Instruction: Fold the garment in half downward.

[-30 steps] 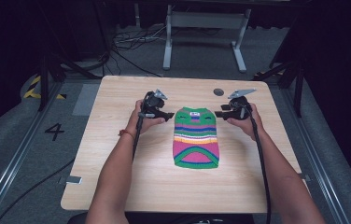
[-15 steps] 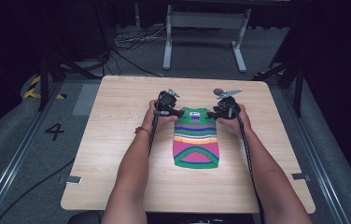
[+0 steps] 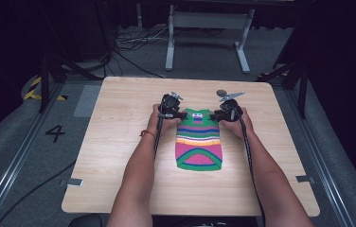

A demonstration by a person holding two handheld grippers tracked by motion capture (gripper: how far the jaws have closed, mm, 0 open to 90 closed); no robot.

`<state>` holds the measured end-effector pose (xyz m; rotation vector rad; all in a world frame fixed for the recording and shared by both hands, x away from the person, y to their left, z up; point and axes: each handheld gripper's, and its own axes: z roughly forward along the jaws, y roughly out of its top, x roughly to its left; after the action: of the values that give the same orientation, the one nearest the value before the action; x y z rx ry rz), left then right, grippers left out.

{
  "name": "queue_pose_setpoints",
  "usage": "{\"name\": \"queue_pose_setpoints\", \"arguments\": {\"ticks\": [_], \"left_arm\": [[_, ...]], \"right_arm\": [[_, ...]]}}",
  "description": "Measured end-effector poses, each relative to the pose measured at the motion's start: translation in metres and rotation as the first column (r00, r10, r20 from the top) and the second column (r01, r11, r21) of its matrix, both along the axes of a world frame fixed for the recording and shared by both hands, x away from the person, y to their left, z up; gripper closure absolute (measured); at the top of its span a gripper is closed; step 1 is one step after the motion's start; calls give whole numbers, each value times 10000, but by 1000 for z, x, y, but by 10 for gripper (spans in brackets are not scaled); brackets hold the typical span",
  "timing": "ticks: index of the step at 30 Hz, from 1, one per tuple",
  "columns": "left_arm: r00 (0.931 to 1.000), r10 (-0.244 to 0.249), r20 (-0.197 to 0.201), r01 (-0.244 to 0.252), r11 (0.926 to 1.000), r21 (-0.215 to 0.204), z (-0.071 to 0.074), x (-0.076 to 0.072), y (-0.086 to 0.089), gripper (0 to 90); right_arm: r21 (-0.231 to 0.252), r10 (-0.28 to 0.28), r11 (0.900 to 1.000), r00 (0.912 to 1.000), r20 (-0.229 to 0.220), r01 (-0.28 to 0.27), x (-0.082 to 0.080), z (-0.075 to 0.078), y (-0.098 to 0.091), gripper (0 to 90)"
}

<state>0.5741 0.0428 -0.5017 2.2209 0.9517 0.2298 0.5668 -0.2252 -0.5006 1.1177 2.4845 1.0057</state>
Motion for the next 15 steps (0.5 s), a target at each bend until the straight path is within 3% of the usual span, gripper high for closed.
{"name": "queue_pose_setpoints", "arguments": {"ticks": [5, 7, 10, 15], "left_arm": [[9994, -328, -117, 328, 9995, -45, 1, -2, -3, 760], [9988, -482, 28, 481, 9986, 236, 3, -4, -5, 808], [9983, -564, 137, 557, 9972, 507, 5, -5, -8, 825], [9976, -470, 509, 445, 9978, 501, 11, -6, -9, 831]], "right_arm": [[153, 55, 9999, 9998, -190, -52, -2, 1, 3, 816], [209, 33, 9998, 9998, -218, -29, -2, 1, 2, 831], [279, -1, 9996, 9998, -196, 7, -5, 0, 3, 839], [280, 110, 9996, 9999, -99, -107, -8, 3, 1, 839]]}}
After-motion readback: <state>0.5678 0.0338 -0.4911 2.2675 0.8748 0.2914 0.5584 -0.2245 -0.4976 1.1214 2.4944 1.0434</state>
